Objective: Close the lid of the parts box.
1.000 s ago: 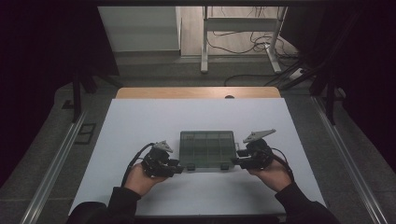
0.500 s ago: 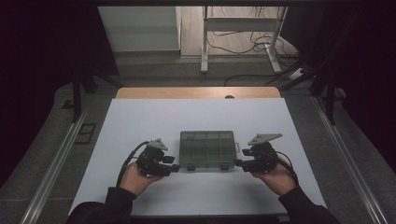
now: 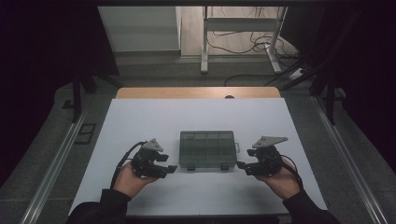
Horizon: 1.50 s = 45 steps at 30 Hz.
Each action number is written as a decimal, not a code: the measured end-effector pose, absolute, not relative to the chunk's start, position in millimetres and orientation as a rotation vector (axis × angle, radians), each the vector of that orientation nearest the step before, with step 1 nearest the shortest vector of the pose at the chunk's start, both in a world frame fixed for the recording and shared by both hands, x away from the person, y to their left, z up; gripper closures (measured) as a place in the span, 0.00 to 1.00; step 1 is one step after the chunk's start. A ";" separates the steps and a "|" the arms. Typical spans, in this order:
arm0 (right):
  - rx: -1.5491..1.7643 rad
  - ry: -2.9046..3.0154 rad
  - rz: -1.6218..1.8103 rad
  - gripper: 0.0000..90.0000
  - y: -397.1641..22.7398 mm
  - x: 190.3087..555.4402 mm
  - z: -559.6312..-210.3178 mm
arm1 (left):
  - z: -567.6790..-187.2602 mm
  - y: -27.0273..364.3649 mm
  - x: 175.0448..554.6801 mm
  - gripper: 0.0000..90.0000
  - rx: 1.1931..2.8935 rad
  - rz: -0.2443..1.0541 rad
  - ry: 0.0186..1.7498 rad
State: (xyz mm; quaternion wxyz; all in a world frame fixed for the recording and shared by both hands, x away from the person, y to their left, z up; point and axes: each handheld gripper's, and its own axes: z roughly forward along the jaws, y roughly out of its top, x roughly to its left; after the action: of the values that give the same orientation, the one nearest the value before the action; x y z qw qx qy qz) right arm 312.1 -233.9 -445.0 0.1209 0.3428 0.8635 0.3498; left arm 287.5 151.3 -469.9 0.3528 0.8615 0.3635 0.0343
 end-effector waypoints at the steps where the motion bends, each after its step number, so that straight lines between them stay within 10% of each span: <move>1: 0.999 2.519 1.028 0.37 -234.9 311.7 -445.3 | -469.6 152.5 287.1 0.45 2.229 0.090 0.942; 45: 0.990 2.454 1.068 0.11 -258.3 284.8 -442.9 | -466.4 199.4 260.8 0.18 2.133 0.159 1.038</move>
State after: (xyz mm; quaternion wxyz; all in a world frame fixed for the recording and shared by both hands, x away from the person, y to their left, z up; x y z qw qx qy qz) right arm 284.8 -258.3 -442.9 0.1434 0.3435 0.8510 0.3704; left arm 260.8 199.4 -466.4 0.3730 0.8324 0.4051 0.0622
